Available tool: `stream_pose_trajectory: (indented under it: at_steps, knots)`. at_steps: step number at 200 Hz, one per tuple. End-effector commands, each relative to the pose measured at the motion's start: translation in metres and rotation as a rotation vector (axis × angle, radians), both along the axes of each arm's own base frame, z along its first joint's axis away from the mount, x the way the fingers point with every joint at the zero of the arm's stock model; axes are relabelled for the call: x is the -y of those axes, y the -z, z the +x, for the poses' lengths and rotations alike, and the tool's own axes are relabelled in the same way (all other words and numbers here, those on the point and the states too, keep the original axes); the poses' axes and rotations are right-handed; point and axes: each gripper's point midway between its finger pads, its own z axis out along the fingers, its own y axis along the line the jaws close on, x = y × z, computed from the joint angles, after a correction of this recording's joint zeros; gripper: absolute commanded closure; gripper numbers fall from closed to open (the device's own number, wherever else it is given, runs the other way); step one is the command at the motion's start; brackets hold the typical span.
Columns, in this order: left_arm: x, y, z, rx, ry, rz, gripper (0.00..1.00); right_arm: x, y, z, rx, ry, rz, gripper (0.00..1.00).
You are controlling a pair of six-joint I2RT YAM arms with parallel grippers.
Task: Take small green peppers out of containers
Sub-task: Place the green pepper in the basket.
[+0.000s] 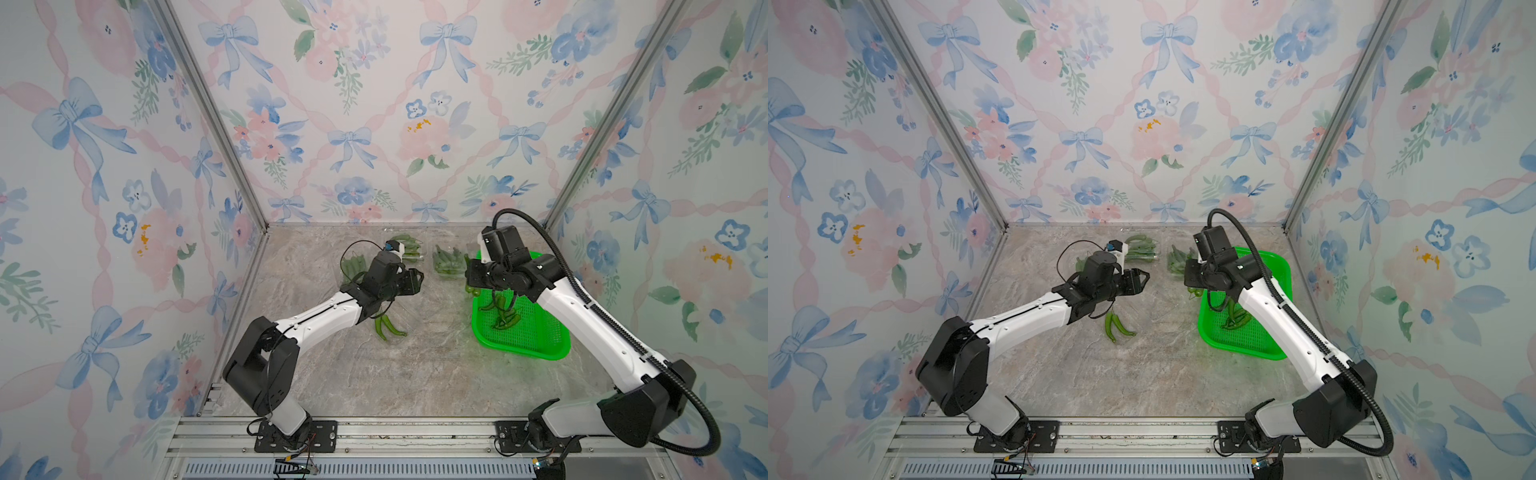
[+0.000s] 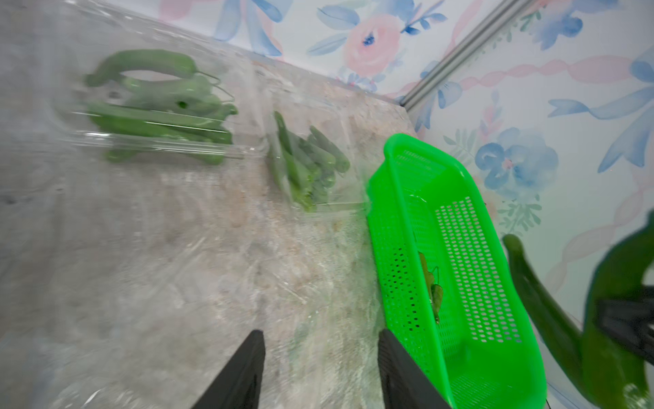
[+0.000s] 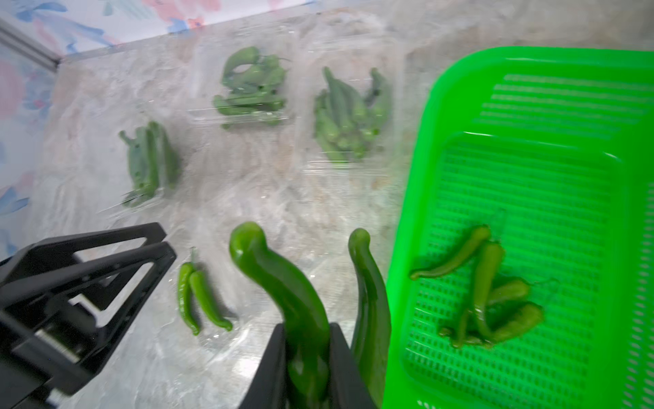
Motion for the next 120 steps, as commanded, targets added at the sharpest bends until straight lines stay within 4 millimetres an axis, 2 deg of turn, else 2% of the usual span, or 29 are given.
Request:
stream_pose_trajectory:
  at_steps: [1, 27, 48, 79, 102, 107, 120]
  knots:
    - [0.042, 0.006, -0.007, -0.010, 0.094, 0.000, 0.46, 0.047, 0.023, -0.003, -0.056, 0.081, -0.028, 0.80]
    - [0.085, 0.030, -0.013, -0.039, 0.174, 0.016, 0.47, 0.104, 0.054, 0.006, -0.114, 0.238, -0.054, 0.80]
    - [0.103, 0.051, -0.020, -0.067, 0.218, 0.035, 0.49, 0.134, 0.081, 0.013, -0.158, 0.319, -0.097, 0.80]
    - [0.103, 0.056, -0.026, -0.070, 0.220, 0.052, 0.49, 0.159, 0.116, 0.024, -0.237, 0.374, -0.161, 0.80]
    - [0.096, 0.053, -0.030, -0.062, 0.213, 0.058, 0.49, 0.168, 0.131, 0.036, -0.273, 0.388, -0.207, 0.76]
    - [0.095, 0.052, -0.030, -0.061, 0.212, 0.058, 0.49, 0.168, 0.144, 0.038, -0.311, 0.385, -0.215, 0.75]
    - [0.091, 0.048, -0.032, -0.057, 0.210, 0.055, 0.48, 0.167, 0.154, 0.041, -0.339, 0.380, -0.216, 0.70]
